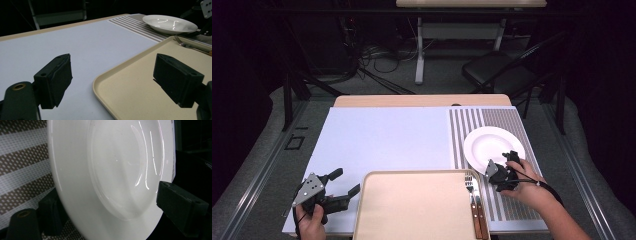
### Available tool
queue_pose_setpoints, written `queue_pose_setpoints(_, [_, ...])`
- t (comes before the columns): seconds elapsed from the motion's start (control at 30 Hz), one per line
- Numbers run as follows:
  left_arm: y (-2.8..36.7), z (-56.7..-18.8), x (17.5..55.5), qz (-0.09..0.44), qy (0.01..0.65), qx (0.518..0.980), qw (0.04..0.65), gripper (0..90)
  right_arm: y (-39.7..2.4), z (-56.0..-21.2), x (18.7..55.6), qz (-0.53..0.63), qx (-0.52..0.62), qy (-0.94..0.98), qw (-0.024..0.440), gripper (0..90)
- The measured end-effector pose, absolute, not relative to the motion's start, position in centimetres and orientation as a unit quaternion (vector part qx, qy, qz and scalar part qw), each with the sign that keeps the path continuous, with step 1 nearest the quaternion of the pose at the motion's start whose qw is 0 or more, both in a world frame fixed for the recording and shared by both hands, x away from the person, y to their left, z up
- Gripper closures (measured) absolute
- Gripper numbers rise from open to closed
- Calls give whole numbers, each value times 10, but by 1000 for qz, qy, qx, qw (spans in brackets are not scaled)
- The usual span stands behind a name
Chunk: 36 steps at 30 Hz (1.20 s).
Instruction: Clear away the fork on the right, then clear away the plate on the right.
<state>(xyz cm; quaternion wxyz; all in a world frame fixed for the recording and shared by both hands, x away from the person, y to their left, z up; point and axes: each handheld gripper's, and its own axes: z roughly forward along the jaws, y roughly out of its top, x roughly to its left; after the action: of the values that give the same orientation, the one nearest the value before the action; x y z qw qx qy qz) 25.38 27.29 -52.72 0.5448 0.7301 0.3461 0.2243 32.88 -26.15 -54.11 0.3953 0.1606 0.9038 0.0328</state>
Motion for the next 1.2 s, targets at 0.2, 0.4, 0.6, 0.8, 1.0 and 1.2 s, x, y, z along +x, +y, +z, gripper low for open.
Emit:
queue_pose_setpoints(0.2, [273,-527,253,227,348,729,545,155,-262,-543,333,27,158,901,403,150])
queue_pose_setpoints(0.4, [273,-527,254,225,348,729,545,155,-262,-546,337,25,158,898,410,147])
queue_pose_setpoints(0.6, [273,-527,254,225,349,729,545,155,-263,-546,337,26,153,898,412,145])
queue_pose_setpoints(0.8, [273,-527,253,225,347,728,547,155,-262,-548,337,26,142,895,422,145])
queue_pose_setpoints(1.0, [273,-528,253,225,348,728,546,155,-262,-548,337,26,142,895,421,144])
queue_pose_setpoints(1.2, [273,-528,253,224,350,728,545,155,-263,-547,337,22,145,896,418,146])
